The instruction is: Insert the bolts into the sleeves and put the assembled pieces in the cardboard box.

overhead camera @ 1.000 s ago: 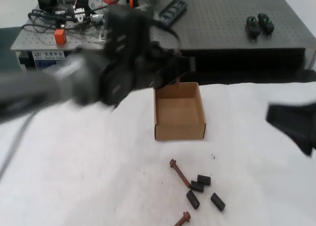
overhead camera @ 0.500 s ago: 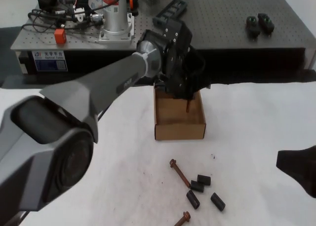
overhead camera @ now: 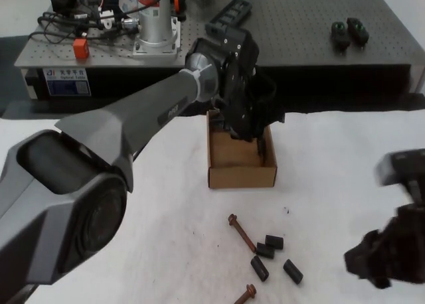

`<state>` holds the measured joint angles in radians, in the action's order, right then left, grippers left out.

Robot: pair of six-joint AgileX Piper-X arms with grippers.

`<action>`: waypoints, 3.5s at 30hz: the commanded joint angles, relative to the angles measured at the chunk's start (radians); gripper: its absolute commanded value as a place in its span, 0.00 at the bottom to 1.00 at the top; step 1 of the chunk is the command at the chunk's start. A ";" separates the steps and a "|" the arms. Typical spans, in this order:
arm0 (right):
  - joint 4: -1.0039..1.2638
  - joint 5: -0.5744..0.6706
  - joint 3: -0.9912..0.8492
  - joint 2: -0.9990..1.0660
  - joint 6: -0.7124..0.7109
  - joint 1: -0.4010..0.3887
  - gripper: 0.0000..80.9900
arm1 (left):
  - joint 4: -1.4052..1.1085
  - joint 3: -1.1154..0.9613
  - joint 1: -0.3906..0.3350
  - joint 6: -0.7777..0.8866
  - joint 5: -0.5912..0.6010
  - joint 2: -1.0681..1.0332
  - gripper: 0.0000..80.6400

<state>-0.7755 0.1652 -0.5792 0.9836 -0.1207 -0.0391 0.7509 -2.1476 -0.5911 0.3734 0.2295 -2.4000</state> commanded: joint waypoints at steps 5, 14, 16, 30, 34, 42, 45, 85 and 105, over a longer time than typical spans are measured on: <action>-0.013 -0.076 -0.172 0.336 -0.107 -0.101 0.55 | 0.057 0.003 0.009 -0.068 -0.132 0.190 0.30; -0.023 -0.132 -0.350 0.647 -0.153 -0.255 0.55 | -0.059 0.388 0.012 -0.138 -0.211 0.531 0.28; -0.020 -0.171 -0.366 0.690 -0.157 -0.273 0.55 | -0.125 0.515 0.012 -0.138 -0.211 0.611 0.28; -0.008 -0.200 -0.381 0.790 -0.157 -0.289 0.01 | -0.151 0.909 0.009 -0.293 -0.138 0.828 0.28; -0.035 -0.197 -0.375 0.751 -0.148 -0.280 0.03 | -0.056 0.953 -0.003 -0.392 -0.004 0.828 0.28; -0.037 -0.120 -0.262 0.430 -0.054 -0.211 0.03 | -0.004 0.974 -0.139 -0.493 0.028 0.726 0.42; -0.052 -0.121 -0.200 0.287 -0.043 -0.182 0.03 | 0.005 0.974 -0.194 -0.508 0.022 0.665 0.44; -0.189 0.032 -0.051 -0.180 0.036 -0.120 0.03 | -0.088 0.892 -0.251 -0.456 -0.046 0.560 0.01; 0.856 0.439 0.212 -0.177 0.537 -0.345 0.03 | -0.937 1.312 -0.122 0.241 0.293 1.102 0.01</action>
<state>0.0065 0.6106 -0.3644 0.7963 0.3978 -0.3753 -0.1552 -0.8322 -0.7148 0.5845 0.4934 -1.3056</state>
